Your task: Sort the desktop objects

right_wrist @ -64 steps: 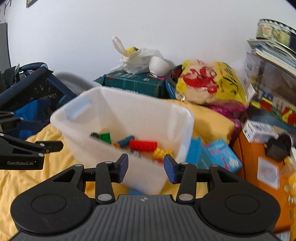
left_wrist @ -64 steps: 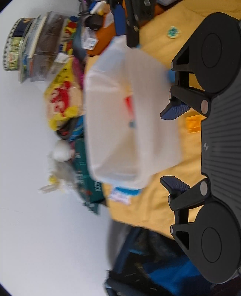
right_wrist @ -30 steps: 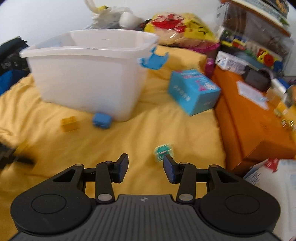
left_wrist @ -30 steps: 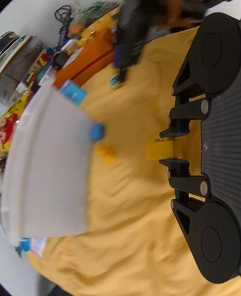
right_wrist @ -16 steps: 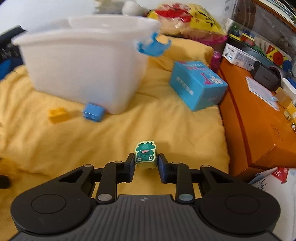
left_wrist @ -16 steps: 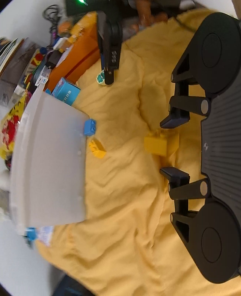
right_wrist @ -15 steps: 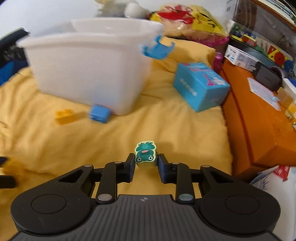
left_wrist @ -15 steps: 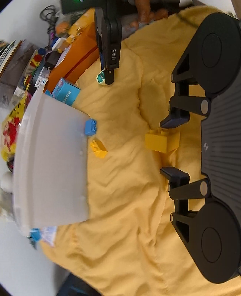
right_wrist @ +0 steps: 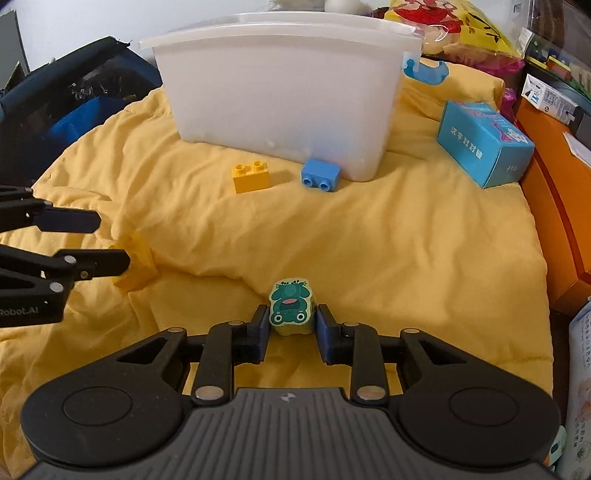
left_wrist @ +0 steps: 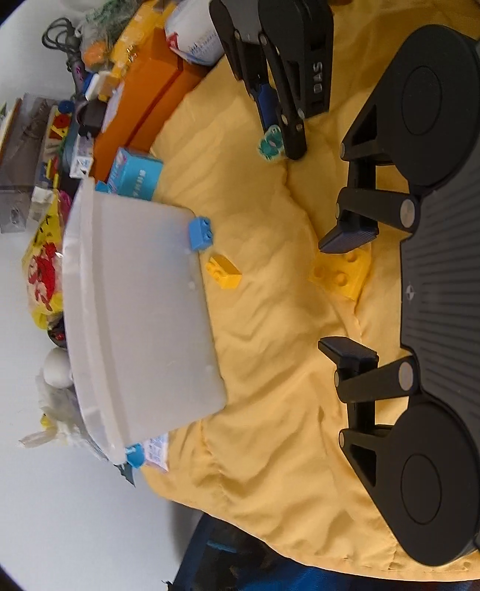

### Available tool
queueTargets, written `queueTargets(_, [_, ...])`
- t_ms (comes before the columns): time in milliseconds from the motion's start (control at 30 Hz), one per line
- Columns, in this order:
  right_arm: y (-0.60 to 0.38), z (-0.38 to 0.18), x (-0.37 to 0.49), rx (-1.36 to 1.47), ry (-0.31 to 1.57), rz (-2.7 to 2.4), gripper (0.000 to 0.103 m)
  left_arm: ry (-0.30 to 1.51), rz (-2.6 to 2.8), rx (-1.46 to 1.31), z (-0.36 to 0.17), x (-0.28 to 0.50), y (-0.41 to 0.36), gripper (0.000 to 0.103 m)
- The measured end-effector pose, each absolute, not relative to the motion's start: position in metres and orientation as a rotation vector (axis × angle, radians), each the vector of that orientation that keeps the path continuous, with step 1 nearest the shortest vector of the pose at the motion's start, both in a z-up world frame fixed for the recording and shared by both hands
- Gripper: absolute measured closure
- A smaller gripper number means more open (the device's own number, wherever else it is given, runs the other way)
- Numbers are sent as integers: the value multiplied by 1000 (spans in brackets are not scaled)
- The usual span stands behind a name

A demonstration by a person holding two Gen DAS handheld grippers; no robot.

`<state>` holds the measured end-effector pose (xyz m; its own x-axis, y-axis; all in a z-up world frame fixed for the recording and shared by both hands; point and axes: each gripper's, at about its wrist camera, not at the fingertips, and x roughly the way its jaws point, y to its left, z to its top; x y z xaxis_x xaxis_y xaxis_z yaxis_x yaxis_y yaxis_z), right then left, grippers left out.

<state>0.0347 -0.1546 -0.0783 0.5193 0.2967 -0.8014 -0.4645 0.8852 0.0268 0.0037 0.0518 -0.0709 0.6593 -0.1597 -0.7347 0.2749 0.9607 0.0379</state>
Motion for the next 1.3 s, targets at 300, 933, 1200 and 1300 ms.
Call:
queueTargets(300, [-156,-78,35,-187,923,452,71,813,-285,203,-75,2,40,45])
queueTargets(933, [-148,-46,49,-174,851,471,74,702,-333,92,-18,33,49,66])
queueTargets(1200, [-135,46,91,-168,603,475,74,478,-259,150,71,94,56,66])
queueTargets(1300, [-123,69,122,-168,546,451,74,453,-217,170,77,128,56,66])
